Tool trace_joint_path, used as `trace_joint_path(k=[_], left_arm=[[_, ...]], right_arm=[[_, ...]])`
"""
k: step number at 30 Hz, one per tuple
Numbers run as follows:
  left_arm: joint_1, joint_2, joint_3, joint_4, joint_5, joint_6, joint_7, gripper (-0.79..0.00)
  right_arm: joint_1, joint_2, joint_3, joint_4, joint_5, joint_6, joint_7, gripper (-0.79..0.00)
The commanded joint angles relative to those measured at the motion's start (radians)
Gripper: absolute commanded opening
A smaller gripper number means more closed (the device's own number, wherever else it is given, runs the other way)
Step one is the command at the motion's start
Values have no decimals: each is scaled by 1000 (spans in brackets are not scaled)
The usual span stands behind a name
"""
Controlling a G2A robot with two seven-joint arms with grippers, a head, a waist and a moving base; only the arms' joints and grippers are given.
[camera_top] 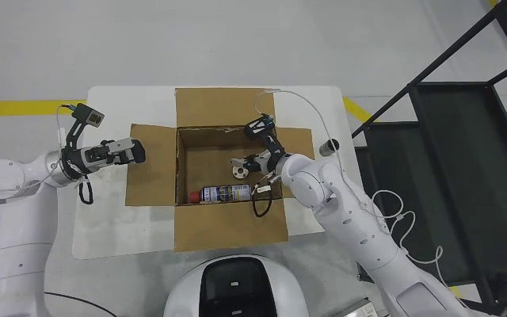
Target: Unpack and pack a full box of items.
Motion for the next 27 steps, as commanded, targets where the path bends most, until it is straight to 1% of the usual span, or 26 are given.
trace_joint_path(k=[1, 20, 23, 26, 27], left_arm=[[0, 0, 0, 0, 0, 0, 0, 0], [0, 0, 0, 0, 0, 0, 0, 0], [0, 0, 0, 0, 0, 0, 0, 0], [0, 0, 0, 0, 0, 0, 0, 0], [0, 0, 0, 0, 0, 0, 0, 0]], right_arm=[[0, 0, 0, 0, 0, 0, 0, 0], [-3, 0, -1, 3, 2, 2, -1, 0], [10, -9, -25, 20, 42, 32, 29, 0], [52, -26, -74, 67, 54, 105, 77, 0], [66, -32, -87, 87, 65, 143, 87, 0]])
